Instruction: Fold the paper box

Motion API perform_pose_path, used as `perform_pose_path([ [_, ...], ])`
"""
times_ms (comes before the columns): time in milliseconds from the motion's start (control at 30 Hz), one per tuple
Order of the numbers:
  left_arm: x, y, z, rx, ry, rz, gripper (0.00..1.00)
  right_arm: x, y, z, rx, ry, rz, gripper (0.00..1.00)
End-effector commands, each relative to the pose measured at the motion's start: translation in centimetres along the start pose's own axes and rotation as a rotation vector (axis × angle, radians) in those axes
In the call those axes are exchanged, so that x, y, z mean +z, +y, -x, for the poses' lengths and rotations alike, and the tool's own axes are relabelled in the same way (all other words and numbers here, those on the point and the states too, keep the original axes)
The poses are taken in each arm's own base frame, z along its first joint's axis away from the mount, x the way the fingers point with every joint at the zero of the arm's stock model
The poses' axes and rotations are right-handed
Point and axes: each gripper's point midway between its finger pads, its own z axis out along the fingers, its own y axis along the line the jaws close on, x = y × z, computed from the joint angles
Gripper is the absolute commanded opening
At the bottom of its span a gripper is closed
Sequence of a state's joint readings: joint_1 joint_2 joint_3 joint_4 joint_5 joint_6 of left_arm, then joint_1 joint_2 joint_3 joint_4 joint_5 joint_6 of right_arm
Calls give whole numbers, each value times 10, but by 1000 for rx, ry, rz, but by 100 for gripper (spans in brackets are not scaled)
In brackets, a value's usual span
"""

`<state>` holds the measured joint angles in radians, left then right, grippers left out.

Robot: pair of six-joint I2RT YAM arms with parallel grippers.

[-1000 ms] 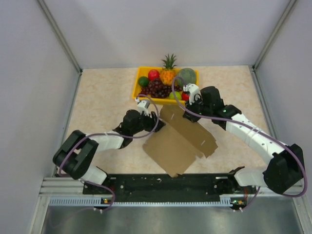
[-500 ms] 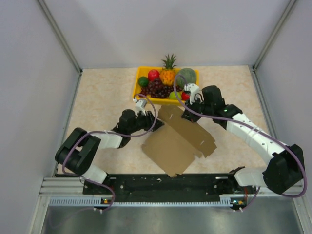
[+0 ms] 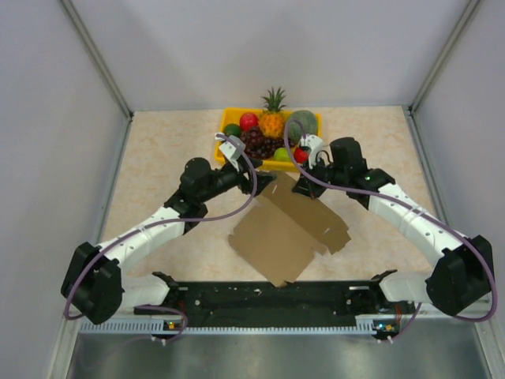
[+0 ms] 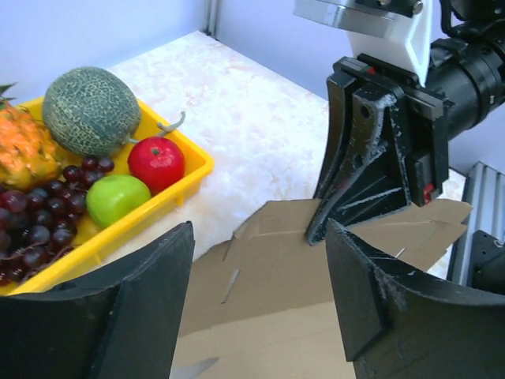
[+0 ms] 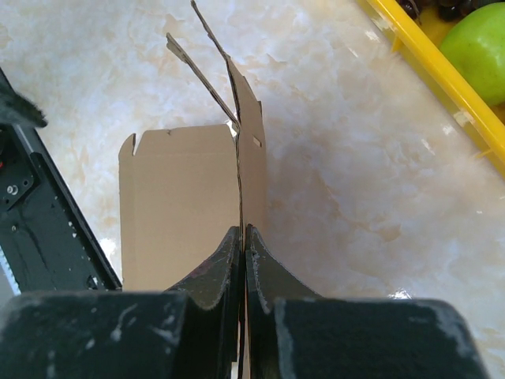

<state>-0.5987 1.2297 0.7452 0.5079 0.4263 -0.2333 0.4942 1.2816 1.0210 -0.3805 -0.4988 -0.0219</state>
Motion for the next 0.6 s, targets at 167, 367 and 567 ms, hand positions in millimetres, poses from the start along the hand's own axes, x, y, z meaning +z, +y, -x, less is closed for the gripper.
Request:
perform_pose_path([
  [167, 6, 8, 8, 22, 59, 29, 70, -13, 20, 24, -27, -73, 80, 0],
  [367, 14, -9, -14, -105, 155, -93, 60, -15, 21, 27, 1, -77, 72, 0],
  [567, 13, -19, -15, -152, 152, -130, 44, -15, 19, 28, 6, -76, 58, 0],
])
